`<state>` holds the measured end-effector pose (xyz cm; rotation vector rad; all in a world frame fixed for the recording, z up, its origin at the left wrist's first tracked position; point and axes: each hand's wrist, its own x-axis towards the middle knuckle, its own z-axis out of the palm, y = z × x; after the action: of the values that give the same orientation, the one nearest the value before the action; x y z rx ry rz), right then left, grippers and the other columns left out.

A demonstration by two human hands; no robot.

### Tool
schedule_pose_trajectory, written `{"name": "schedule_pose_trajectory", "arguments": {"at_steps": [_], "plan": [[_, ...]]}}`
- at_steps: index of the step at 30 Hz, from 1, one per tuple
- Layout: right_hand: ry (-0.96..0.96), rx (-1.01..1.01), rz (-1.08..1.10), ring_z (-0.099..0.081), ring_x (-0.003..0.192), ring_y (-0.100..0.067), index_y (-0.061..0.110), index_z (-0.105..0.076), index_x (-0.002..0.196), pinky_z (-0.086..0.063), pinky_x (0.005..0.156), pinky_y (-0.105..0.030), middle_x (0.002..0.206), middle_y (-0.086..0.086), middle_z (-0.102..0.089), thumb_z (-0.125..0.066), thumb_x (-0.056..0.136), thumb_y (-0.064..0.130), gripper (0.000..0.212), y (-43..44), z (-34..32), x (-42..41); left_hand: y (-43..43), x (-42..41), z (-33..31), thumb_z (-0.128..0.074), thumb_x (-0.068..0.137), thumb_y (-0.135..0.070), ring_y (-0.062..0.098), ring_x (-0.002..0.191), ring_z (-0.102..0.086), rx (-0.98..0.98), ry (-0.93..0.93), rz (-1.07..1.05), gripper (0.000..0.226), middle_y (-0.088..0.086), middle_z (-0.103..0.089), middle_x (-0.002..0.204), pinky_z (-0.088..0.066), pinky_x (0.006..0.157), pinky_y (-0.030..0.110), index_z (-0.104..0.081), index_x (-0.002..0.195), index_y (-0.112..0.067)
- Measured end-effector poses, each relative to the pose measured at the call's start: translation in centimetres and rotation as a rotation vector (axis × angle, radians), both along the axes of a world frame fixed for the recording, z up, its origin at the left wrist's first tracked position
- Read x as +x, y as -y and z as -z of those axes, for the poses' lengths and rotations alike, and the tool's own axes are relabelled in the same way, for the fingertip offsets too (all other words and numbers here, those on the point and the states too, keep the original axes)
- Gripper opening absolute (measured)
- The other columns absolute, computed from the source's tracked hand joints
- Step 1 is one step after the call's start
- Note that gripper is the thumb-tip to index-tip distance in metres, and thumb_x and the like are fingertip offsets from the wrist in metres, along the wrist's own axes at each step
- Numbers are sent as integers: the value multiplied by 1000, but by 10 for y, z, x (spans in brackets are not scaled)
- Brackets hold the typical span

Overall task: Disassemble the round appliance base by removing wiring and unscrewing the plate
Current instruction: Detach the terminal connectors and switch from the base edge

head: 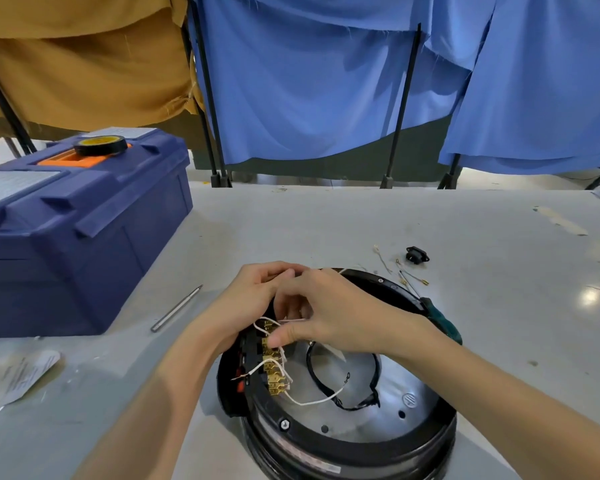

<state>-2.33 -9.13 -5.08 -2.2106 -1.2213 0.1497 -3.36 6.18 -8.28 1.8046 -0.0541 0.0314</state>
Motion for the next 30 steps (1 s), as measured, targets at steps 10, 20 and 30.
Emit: {"name": "schedule_pose_trajectory", "arguments": {"at_steps": [10,20,30], "plan": [[-17,103,29,-60,72,-17,5,-71,78,-45,69,-21,76,-5,-70,-68,81,7,5,-2,-4,-4,0,-1,0,-44,89,3,5,63,-68,-43,-63,8,42,-6,-73,69,-49,52,15,-74,79,-24],[-117,-347,216,-53,45,-15,13,-62,60,-44,48,-27,50,-4,-61,-60,69,-5,20,41,-31,-3,1,2,1,-49,99,-15,5,80,-70,-31,-21,6,24,0,-76,93,-50,66,12,-70,110,-15],[32,-79,145,-62,70,-9,17,-78,86,-48,68,-21,77,2,-73,-71,85,19,7,15,-39,3,2,-1,0,-52,98,-19,4,79,-69,1,-15,-16,21,-2,-76,89,-51,66,12,-73,101,-19]]}}
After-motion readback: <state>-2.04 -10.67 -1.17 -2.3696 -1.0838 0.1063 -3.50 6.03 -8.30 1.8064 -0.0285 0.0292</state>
